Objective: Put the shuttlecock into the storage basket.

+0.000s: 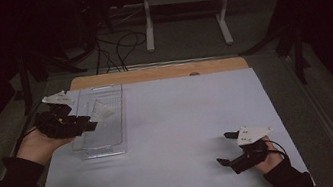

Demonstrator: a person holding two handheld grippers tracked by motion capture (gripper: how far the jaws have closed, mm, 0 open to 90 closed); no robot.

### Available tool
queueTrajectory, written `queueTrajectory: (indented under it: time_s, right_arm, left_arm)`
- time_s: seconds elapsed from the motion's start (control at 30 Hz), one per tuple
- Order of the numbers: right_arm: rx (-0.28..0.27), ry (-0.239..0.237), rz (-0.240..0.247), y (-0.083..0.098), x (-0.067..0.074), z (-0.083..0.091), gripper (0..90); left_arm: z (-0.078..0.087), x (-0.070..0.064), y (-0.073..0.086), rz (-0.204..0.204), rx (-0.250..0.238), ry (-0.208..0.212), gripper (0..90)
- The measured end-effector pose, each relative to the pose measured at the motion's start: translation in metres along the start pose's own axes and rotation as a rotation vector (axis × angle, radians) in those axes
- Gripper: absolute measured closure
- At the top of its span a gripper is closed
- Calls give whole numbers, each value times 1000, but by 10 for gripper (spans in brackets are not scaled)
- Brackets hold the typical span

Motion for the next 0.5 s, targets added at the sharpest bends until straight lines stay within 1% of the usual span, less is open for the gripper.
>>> queueTrajectory:
  time_s: [0.13,0.3,0.37,0.43,0.5]
  right_arm:
    - [-4,-2,1,0,0,0,89]
    - [-5,-5,1,0,1,-1,89]
    - [-1,-3,1,0,1,-1,89]
    - [-5,-7,-1,0,1,-1,89]
    - [-4,-7,-1,0,1,-1,89]
  left_arm:
    - [4,8,1,23,-5,-25,654]
    - [8,16,3,61,-22,-41,654]
    - [9,20,4,77,-24,-60,653]
    - [11,23,5,91,-28,-64,654]
    - [11,26,7,103,-24,-85,654]
Point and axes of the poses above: each handheld gripper's, and its own axes: z roughly backward along the jaws, y roughly out of its underside, x roughly to its left, the point moved 7 cm from there along -z, roughly forward along the jaws, and after that the axes turned 10 degrees about -y, right-handed, at the moved point
